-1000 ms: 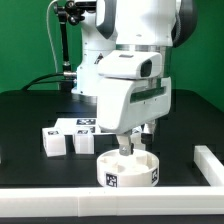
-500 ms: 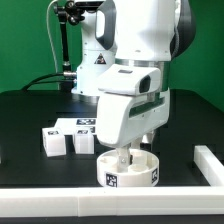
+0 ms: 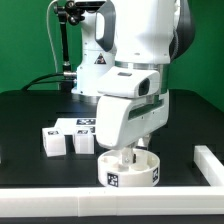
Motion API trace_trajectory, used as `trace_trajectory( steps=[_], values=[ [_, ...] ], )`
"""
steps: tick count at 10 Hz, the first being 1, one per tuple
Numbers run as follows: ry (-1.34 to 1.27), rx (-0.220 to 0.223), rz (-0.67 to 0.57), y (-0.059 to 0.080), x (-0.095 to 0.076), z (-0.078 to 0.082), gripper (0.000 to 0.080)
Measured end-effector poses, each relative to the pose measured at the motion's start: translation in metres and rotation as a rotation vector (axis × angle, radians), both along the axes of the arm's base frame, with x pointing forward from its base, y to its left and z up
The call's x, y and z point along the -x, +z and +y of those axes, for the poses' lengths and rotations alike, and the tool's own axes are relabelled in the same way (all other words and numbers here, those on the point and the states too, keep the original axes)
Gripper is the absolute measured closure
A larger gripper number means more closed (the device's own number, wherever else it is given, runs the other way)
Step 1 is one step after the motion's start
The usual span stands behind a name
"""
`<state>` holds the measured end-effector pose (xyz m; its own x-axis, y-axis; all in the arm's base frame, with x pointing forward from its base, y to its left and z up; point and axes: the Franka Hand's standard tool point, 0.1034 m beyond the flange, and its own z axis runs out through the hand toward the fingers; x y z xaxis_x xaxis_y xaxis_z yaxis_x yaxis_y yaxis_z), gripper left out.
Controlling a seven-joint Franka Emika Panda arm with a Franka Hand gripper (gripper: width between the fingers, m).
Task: Assemble stool
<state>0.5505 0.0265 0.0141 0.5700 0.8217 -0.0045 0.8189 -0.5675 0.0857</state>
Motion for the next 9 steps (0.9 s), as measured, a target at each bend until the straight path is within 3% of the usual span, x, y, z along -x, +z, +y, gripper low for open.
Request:
trace_trajectory(
  steps=[7, 9],
  values=[
    [0.0, 0.0, 0.0, 0.0, 0.0, 0.0, 0.0489],
    [0.02, -0.005, -0.004, 0.0, -0.008, 0.014, 0.0489]
  ],
)
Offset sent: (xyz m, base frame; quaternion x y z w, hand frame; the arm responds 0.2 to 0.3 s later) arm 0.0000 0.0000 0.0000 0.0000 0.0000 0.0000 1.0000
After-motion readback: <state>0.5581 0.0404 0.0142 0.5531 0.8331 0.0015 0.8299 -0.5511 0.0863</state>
